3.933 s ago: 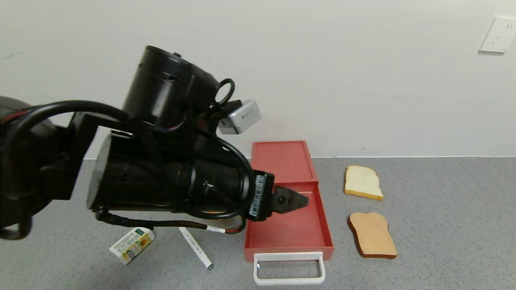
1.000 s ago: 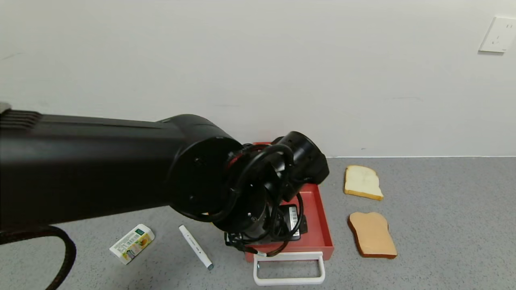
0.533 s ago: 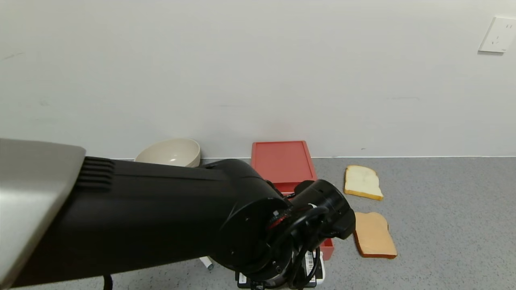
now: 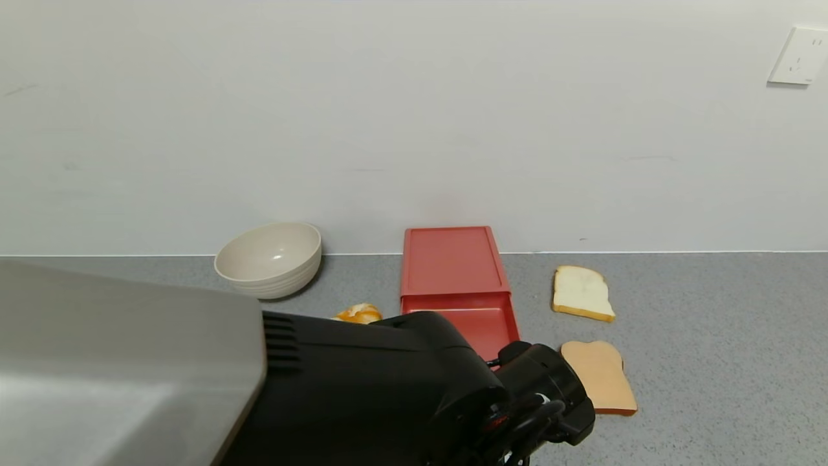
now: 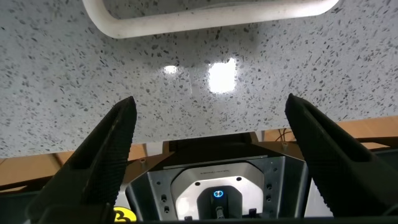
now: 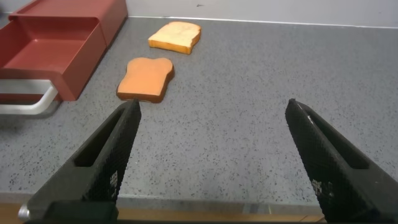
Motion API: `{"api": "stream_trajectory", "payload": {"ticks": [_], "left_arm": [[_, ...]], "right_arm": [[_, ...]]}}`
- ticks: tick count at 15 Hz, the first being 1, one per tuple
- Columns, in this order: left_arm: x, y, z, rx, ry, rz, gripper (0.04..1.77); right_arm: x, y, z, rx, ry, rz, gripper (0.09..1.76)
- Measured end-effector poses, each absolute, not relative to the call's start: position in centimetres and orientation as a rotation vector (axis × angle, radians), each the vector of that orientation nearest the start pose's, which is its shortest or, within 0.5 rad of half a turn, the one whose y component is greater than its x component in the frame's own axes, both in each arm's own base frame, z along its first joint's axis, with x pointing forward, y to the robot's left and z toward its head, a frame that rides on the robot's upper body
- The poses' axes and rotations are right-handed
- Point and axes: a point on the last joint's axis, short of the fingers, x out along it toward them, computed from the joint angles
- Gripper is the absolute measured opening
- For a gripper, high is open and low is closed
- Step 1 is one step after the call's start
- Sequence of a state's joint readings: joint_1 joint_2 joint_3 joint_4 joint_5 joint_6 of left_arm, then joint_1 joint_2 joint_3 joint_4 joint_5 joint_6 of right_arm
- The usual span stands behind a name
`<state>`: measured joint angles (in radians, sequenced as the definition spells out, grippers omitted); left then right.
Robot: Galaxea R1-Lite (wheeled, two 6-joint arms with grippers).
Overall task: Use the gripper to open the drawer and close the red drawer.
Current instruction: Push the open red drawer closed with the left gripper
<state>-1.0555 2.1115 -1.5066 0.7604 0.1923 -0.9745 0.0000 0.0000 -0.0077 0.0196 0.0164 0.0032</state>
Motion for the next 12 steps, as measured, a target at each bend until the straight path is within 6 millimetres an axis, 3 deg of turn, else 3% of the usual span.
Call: {"api": "stream_trajectory", "payload": {"ticks": [12], "left_arm": [[19.5,-32.0,10.0,-0.036,1.293,-0.058,1.72]], "right_arm": [[-2.3,0.0,7.6,0.004,0.012,0.016,1.71]]}}
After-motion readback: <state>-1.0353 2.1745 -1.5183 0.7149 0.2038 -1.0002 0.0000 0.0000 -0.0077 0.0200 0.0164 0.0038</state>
